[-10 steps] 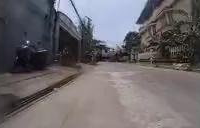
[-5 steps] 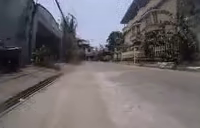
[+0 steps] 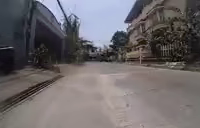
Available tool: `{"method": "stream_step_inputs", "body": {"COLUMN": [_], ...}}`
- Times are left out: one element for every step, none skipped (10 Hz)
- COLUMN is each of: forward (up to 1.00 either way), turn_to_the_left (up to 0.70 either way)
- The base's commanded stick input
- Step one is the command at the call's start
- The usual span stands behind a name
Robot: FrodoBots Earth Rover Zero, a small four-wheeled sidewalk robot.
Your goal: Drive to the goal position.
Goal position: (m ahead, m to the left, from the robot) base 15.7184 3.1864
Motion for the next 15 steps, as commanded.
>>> {"method": "stream_step_inputs", "body": {"forward": [1.00, 1.00, 1.00, 1.00, 1.00, 1.00, 1.00, 1.00, 1.00, 1.00, 1.00, 1.00, 1.00, 1.00, 1.00], "turn_to_the_left": [-0.01, -0.05, -0.23, -0.37, -0.36, -0.16, -0.01, -0.02, -0.02, 0.00, 0.00, 0.00, -0.01, -0.02, -0.02]}}
